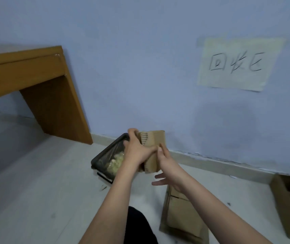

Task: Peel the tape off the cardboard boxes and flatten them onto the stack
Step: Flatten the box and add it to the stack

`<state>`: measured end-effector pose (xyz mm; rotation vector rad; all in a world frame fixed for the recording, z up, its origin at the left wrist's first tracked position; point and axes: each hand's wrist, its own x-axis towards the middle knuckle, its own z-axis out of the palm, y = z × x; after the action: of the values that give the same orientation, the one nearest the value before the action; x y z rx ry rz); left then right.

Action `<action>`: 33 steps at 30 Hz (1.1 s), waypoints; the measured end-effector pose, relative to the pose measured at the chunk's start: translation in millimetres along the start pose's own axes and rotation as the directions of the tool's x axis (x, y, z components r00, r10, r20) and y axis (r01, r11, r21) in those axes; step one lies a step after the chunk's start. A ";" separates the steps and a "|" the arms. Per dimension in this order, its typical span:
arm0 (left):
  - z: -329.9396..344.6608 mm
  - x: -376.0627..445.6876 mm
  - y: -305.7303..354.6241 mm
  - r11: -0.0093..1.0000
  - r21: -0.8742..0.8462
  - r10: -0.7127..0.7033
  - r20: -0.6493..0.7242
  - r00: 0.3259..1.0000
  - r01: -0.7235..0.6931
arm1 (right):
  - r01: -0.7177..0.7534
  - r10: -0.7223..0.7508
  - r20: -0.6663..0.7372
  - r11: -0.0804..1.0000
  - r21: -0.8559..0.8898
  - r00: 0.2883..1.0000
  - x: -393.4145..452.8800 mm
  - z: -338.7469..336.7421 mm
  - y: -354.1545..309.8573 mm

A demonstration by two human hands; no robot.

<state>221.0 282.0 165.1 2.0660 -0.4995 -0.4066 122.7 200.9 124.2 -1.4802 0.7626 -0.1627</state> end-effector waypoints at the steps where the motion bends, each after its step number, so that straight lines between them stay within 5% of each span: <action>1: 9.6 -9.8 9.2 0.998 -0.053 0.046 0.062 0.997 -0.043 | 0.016 -0.015 -0.023 0.999 0.035 1.000 -13.6 -14.7 -3.0; 6: 71.8 -58.1 33.4 0.948 -0.305 0.165 0.226 0.960 -0.091 | 0.184 -0.198 -0.147 0.978 -0.101 0.969 -73.2 -105.8 6.2; 10: 119.2 -87.2 45.8 0.931 -0.362 0.182 0.375 0.909 -0.037 | 0.137 -0.253 -0.261 0.910 -0.390 0.932 -110.0 -161.7 35.4; 13: 148.0 -98.5 44.8 0.943 -0.329 0.188 0.431 0.883 -0.040 | 0.089 -0.263 -0.339 0.887 -0.452 0.904 -121.9 -190.1 57.2; 18: 179.8 -102.9 28.2 0.984 -0.141 0.164 0.436 0.885 -0.114 | 0.072 -0.303 -0.438 0.880 -0.470 0.846 -111.8 -208.1 100.8; 22: 186.6 -87.5 21.9 0.993 0.012 0.102 0.389 0.915 -0.116 | 0.097 -0.300 -0.368 0.873 -0.478 0.880 -99.1 -210.7 101.3; 26: 197.8 -91.5 15.7 0.902 0.263 0.257 0.309 0.916 -0.342 | 0.115 -0.320 -0.298 0.830 -0.546 0.899 -104.6 -214.0 95.8; 33: 205.4 -95.9 14.1 0.937 0.175 0.272 0.180 0.945 -0.303 | 0.161 -0.383 -0.346 0.835 -0.526 0.856 -117.4 -209.1 82.1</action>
<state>39.0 174.5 82.1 2.1188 -0.9589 -0.3518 -109.8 101.0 109.2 -2.0743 0.9917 -0.5859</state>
